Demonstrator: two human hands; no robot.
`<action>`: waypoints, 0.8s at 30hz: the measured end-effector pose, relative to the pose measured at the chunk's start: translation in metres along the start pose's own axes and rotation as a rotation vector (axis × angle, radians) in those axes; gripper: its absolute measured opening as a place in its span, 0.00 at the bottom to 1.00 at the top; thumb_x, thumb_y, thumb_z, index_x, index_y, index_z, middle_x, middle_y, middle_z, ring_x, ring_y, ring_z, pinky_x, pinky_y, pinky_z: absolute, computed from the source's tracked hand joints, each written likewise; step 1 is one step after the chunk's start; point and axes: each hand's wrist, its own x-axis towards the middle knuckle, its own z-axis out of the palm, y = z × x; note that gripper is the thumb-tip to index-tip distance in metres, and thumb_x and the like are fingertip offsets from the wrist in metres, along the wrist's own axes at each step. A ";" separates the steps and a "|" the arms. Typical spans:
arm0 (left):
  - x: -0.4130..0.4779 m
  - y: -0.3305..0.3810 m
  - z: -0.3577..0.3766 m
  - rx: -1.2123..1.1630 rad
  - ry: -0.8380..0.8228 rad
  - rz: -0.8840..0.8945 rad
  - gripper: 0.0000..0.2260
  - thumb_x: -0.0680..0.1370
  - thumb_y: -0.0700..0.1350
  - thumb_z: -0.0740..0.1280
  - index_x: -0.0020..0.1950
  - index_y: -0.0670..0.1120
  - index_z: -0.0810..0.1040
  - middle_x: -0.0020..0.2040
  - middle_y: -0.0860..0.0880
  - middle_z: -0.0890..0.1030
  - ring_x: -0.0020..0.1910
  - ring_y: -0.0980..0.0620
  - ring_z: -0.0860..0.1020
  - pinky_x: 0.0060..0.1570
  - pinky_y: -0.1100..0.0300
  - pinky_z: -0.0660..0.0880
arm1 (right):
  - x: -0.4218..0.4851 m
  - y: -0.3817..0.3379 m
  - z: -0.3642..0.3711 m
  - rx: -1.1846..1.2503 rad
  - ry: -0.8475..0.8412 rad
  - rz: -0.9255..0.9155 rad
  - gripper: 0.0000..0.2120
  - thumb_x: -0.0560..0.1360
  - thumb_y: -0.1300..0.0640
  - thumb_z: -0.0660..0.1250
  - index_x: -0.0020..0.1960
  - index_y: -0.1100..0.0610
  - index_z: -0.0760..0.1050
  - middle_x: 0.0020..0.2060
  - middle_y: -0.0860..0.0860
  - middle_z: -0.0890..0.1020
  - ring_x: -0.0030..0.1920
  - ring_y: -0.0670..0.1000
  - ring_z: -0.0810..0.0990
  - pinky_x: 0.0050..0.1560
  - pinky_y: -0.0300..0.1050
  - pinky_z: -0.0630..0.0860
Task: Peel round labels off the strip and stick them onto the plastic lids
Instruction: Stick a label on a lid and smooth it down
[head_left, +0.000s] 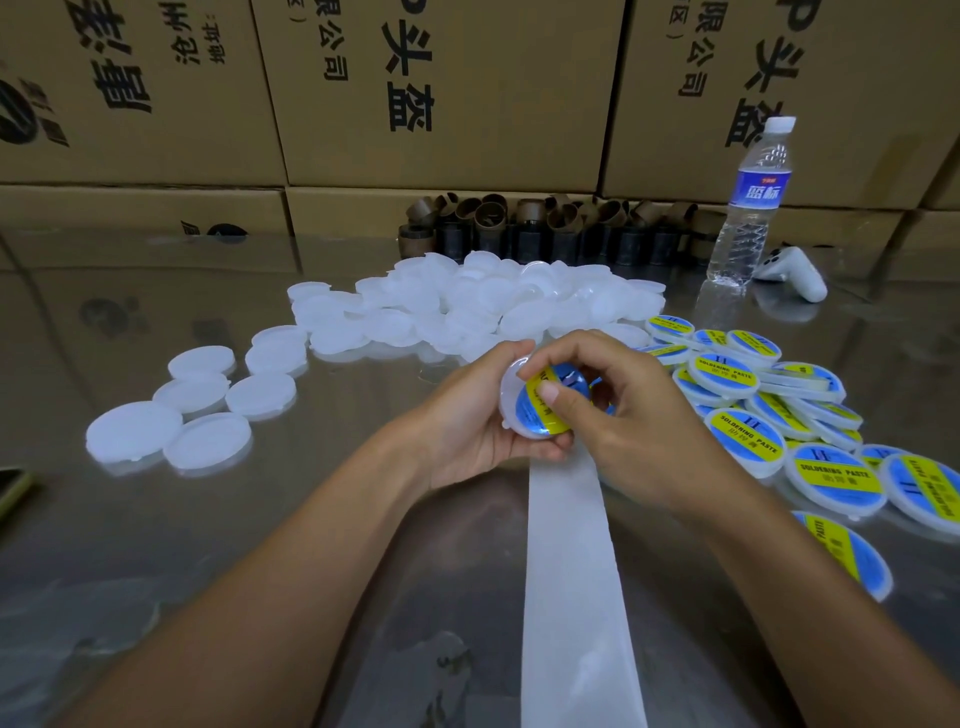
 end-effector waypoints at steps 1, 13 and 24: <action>0.000 0.000 0.000 0.006 0.002 -0.001 0.20 0.82 0.51 0.54 0.44 0.42 0.81 0.38 0.42 0.82 0.33 0.48 0.81 0.28 0.61 0.78 | 0.000 0.000 0.000 -0.003 0.002 0.000 0.15 0.75 0.66 0.65 0.44 0.44 0.76 0.45 0.54 0.79 0.42 0.42 0.74 0.42 0.29 0.67; -0.004 0.001 0.004 0.034 -0.009 0.022 0.19 0.83 0.49 0.54 0.45 0.42 0.80 0.38 0.40 0.81 0.32 0.46 0.80 0.28 0.60 0.78 | 0.000 0.005 -0.001 -0.052 0.004 0.008 0.13 0.75 0.65 0.66 0.45 0.45 0.78 0.42 0.49 0.76 0.42 0.42 0.73 0.41 0.30 0.67; -0.005 0.001 0.008 0.052 0.008 0.037 0.16 0.82 0.47 0.54 0.45 0.43 0.78 0.36 0.43 0.82 0.30 0.48 0.80 0.29 0.60 0.78 | 0.000 0.005 0.000 -0.086 0.031 0.019 0.11 0.74 0.64 0.67 0.46 0.47 0.79 0.41 0.49 0.76 0.42 0.44 0.74 0.43 0.34 0.69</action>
